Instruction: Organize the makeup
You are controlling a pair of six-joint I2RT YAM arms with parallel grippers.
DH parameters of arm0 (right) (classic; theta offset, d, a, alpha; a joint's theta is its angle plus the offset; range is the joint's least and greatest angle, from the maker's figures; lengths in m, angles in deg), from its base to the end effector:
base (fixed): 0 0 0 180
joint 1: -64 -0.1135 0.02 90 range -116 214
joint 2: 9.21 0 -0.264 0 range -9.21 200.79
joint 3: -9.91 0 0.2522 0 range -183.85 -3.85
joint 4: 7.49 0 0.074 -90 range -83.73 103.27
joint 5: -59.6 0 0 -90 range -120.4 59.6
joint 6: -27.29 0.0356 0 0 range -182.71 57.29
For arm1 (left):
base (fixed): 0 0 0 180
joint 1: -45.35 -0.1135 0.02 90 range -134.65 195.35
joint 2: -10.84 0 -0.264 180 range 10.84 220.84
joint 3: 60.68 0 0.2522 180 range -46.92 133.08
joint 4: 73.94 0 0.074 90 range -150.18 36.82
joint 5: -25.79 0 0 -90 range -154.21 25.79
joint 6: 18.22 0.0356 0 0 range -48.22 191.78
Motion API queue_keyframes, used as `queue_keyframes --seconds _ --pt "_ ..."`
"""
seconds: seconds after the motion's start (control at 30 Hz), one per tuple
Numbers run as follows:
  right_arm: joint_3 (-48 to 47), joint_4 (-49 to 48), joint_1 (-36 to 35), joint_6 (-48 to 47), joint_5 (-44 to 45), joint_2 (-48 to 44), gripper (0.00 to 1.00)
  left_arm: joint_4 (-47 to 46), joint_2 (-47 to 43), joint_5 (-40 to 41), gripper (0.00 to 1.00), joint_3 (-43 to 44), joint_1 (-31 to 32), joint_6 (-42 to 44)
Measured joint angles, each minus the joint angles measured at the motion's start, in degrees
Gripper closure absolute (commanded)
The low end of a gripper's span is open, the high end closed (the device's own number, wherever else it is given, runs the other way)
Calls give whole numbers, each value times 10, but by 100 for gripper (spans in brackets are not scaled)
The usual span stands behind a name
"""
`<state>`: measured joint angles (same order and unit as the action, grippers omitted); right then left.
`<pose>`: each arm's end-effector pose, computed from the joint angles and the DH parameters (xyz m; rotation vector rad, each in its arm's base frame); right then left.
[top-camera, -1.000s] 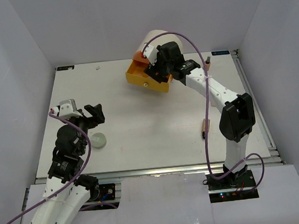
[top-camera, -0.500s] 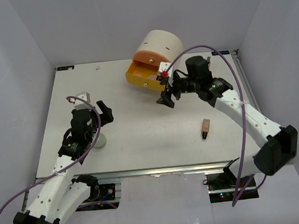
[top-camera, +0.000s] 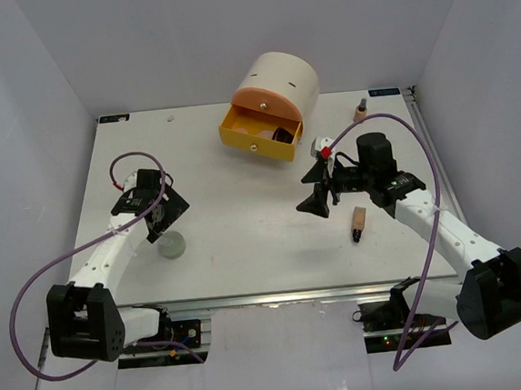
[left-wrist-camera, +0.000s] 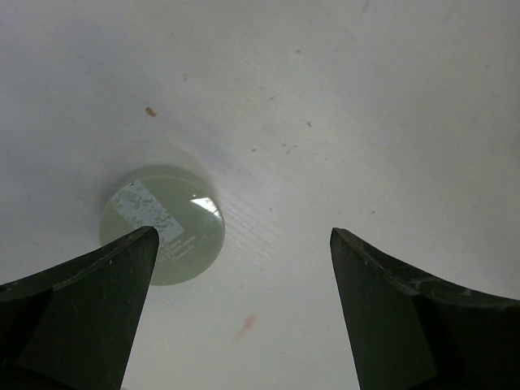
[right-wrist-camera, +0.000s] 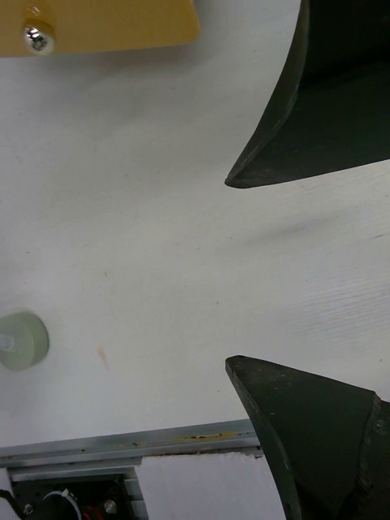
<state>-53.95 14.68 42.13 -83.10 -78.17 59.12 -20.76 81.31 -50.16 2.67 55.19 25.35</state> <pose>0.2328 0.1219 0.2953 -1.1705 1.5867 0.8573 0.2338 -0.0318 0.2368 -0.8872 2.4158 -0.0421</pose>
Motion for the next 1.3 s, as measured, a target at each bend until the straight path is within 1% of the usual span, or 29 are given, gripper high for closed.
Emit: queue_keyframes --seconds 0.17,0.3,0.43,0.63,0.87,0.93,1.0,1.07,1.2,1.23,1.27,1.3 --pt "1 -27 0 10 -14 -21 10 59 47 16 2 1 -1 -48" --pt "3 -29 0 12 -20 -21 10 82 50 33 2 0 -1 -66" --pt "3 -29 0 13 -25 -21 10 85 58 37 2 -2 -4 -73" --pt "3 -29 0 13 -34 -21 10 76 97 25 2 -16 -11 -70" --pt "4 -29 1 13 -37 -17 10 61 104 13 2 -27 -23 -68" --pt "4 -29 1 13 -38 -16 10 55 106 8 4 -30 -26 -67" --pt "4 -29 1 13 -39 -14 10 47 114 0 10 -35 -29 -66" --pt "4 -29 2 13 -40 -14 10 40 121 -8 13 -39 -30 -65" --pt "4 -29 6 13 -44 -14 10 31 123 -15 45 -44 -33 -62" --pt "4 -29 8 13 -45 -14 10 28 122 -17 56 -45 -33 -61" --pt "4 -29 9 13 -47 -14 10 25 120 -18 63 -47 -33 -60" --pt "4 -29 10 13 -48 -14 10 21 116 -21 69 -48 -34 -59"
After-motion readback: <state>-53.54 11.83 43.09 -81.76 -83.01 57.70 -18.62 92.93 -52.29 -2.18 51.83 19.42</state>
